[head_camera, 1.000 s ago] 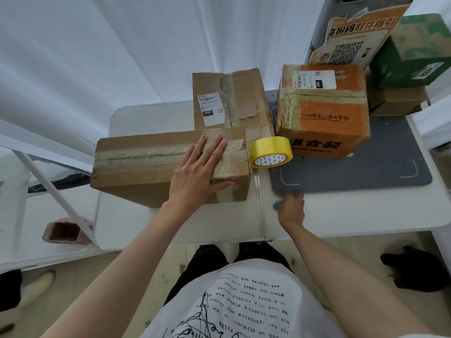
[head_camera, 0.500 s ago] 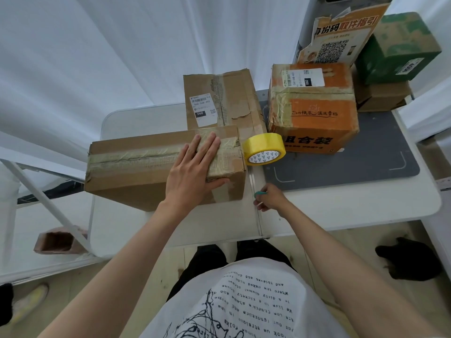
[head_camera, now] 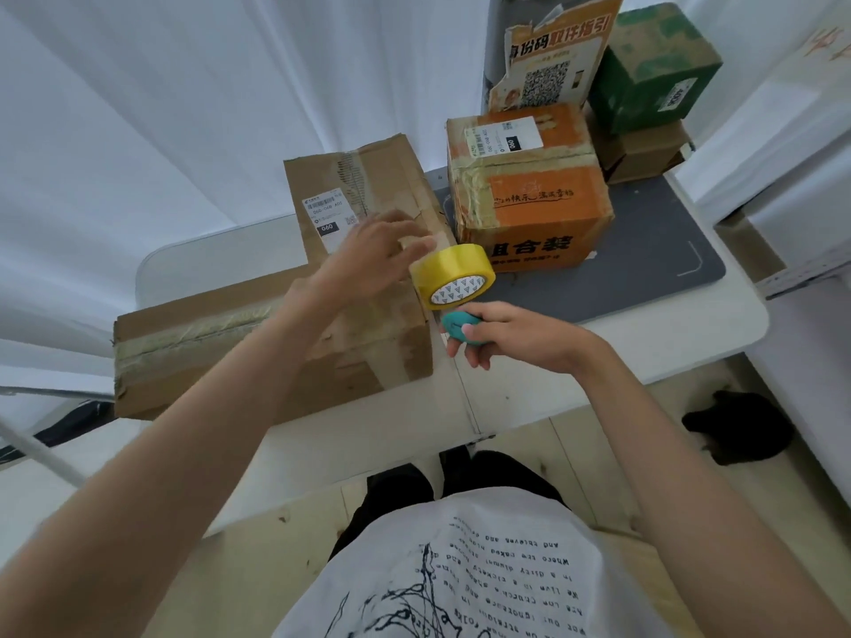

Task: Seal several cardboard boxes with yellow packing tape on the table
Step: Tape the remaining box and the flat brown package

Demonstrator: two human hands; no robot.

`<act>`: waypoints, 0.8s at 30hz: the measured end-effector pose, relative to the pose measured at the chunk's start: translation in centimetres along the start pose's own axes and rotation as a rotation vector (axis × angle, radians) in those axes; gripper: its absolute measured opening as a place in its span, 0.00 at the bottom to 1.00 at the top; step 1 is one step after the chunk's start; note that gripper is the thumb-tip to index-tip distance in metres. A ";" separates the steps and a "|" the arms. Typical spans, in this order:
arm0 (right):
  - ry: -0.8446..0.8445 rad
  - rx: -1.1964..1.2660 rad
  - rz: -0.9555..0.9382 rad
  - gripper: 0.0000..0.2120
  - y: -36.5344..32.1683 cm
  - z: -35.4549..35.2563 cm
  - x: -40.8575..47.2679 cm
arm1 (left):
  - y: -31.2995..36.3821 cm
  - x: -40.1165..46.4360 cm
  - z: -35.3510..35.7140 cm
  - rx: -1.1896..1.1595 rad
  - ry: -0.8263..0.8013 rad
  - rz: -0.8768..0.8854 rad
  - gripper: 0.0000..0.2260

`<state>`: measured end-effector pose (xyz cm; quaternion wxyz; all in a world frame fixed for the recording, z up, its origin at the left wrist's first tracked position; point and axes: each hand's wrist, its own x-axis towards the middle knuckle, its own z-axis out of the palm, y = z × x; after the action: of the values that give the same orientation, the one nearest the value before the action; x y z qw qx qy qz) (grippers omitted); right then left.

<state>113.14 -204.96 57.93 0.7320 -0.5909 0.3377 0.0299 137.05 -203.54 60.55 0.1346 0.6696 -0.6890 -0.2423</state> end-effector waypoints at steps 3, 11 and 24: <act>0.163 -0.009 -0.067 0.10 -1.5 0.5 -0.3 | 0.5 3.7 -0.6 -0.036 -0.281 -0.042 0.22; 0.557 -0.376 -0.108 0.06 -3.0 2.8 2.8 | -0.4 7.2 -0.5 -0.220 -0.567 -0.139 0.16; 0.883 -0.874 -0.091 0.14 -4.2 5.8 6.4 | -1.3 7.8 0.1 -0.365 -0.549 -0.226 0.15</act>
<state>122.55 -203.37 58.49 0.2143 -0.8065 0.5393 -0.1129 137.56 -211.21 58.74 0.0340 0.6165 -0.5662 -0.5461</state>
